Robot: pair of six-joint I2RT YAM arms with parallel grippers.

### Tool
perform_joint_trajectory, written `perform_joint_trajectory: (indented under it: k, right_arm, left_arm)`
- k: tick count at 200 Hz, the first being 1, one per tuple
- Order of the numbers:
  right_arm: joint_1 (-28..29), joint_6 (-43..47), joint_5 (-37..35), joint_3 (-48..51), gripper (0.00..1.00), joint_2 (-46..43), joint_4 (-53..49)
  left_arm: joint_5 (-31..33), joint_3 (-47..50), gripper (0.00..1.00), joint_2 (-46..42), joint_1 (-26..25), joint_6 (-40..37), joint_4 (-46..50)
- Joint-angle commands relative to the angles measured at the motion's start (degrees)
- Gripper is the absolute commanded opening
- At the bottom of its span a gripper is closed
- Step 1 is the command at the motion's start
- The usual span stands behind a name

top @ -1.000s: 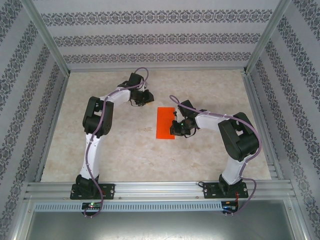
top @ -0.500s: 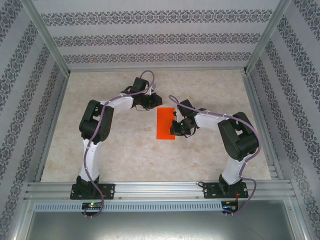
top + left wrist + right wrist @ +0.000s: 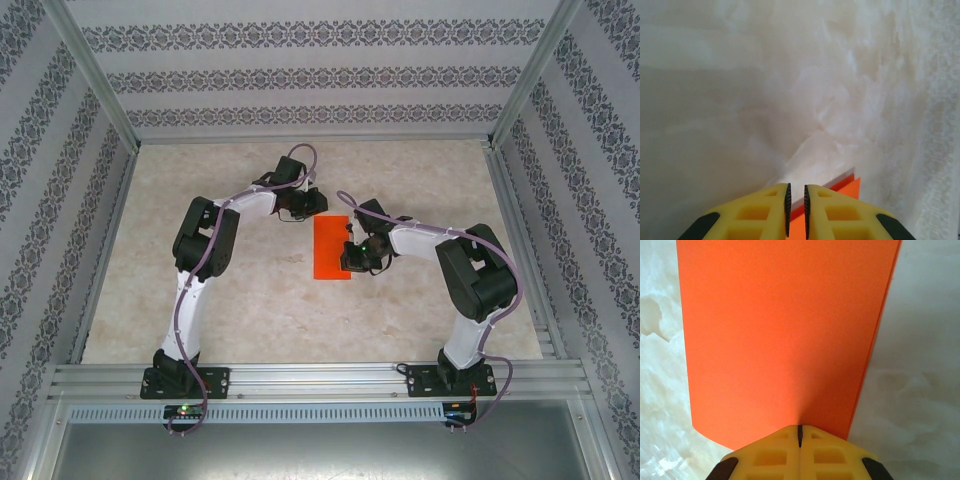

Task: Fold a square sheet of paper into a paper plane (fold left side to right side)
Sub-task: First fold the square sheet of paper in half at the center of the table.

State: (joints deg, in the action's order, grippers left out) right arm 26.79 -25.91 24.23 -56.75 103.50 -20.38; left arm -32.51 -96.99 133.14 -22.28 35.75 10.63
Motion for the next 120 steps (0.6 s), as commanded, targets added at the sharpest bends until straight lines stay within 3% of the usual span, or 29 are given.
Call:
perform_joint_trajectory:
  k: [1, 120]
  right_arm:
    - [0.12, 1.65, -5.6, 2.86, 0.0, 1.66, -8.62]
    - [-0.07, 1.3, -4.54, 2.43, 0.0, 1.79, -7.64]
  left_arm:
    - [3.09, -1.35, 0.19, 1.61, 1.15, -2.57, 4.73]
    - [0.02, 2.62, 0.2, -7.31, 1.76, -3.71, 2.39]
